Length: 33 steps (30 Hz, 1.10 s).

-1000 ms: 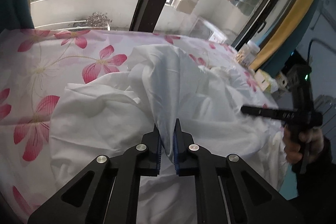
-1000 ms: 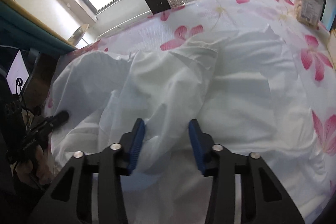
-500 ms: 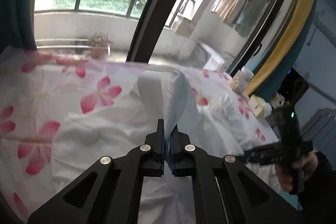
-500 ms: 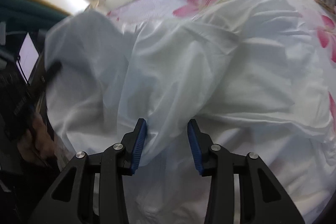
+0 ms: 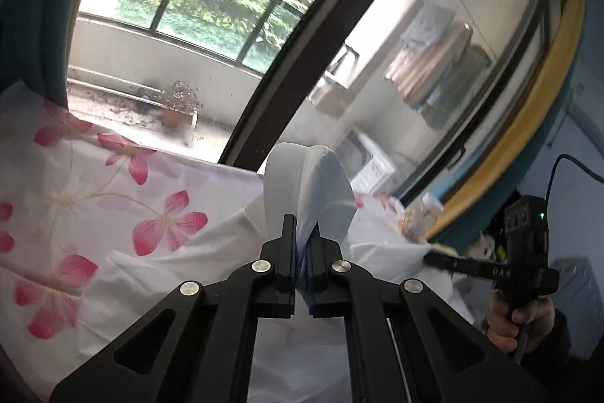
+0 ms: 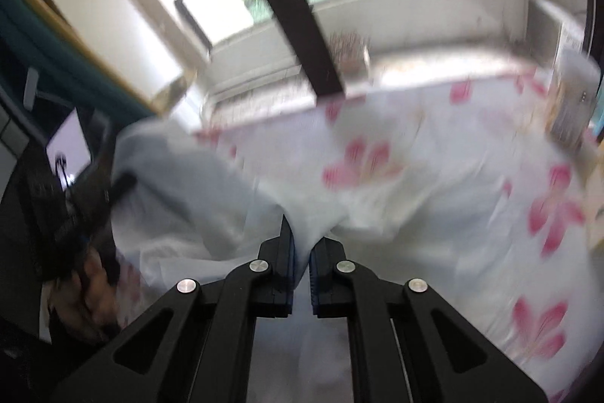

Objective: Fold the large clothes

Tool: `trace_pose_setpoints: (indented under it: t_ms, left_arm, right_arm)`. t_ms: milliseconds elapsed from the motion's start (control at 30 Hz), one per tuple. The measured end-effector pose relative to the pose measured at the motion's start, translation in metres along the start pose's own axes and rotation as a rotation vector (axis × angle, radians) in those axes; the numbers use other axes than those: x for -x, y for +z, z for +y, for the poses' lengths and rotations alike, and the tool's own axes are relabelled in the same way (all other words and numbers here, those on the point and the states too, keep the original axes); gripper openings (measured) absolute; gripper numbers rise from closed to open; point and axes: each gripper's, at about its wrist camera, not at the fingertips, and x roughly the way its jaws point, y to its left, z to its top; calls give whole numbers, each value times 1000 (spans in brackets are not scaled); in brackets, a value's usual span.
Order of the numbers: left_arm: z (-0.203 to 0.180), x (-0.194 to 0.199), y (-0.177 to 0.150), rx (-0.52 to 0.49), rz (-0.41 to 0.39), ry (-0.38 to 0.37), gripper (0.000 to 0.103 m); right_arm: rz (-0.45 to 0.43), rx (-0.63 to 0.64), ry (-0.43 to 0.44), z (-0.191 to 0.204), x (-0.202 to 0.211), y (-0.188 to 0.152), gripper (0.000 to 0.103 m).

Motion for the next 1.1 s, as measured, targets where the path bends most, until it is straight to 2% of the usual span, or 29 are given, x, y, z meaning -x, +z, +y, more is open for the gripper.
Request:
trace_pose_setpoints:
  t_ms: [67, 133, 233, 333, 367, 400, 467, 633, 867, 967, 1067, 1100]
  left_arm:
    - [1, -9, -9, 37, 10, 36, 5]
    - [7, -24, -26, 108, 84, 67, 5]
    - [21, -43, -62, 206, 214, 91, 7]
    - [29, -43, -86, 259, 287, 90, 12]
    - [30, -41, -88, 258, 298, 89, 19]
    - [29, -38, -90, 252, 304, 92, 29]
    - [23, -32, -86, 206, 316, 112, 40]
    - [-3, -20, -63, 41, 315, 126, 41]
    - [-4, -32, -14, -48, 238, 173, 41]
    - [5, -48, -9, -61, 301, 166, 41]
    - [10, -62, -22, -85, 391, 138, 41]
    - [11, -64, -27, -93, 409, 126, 31]
  right_arm:
    - [-62, 10, -2, -4, 3, 7, 6]
    - [-101, 37, -31, -9, 5, 4, 6]
    - [-128, 115, -130, -18, -7, -20, 6]
    - [-130, 137, -169, -32, -8, -48, 1]
    - [-139, 144, -176, -35, -6, -53, 1]
    - [-151, 155, -180, -38, -5, -62, 1]
    - [-160, 169, -189, -42, -2, -74, 1]
    - [-162, 126, -148, -49, 2, -79, 1]
    - [-196, 182, -125, -30, 7, -71, 1]
    - [-195, 185, -121, -27, 7, -71, 1]
    - [-201, 162, -106, -28, 9, -64, 1]
    - [-203, 158, -103, -28, 10, -62, 1]
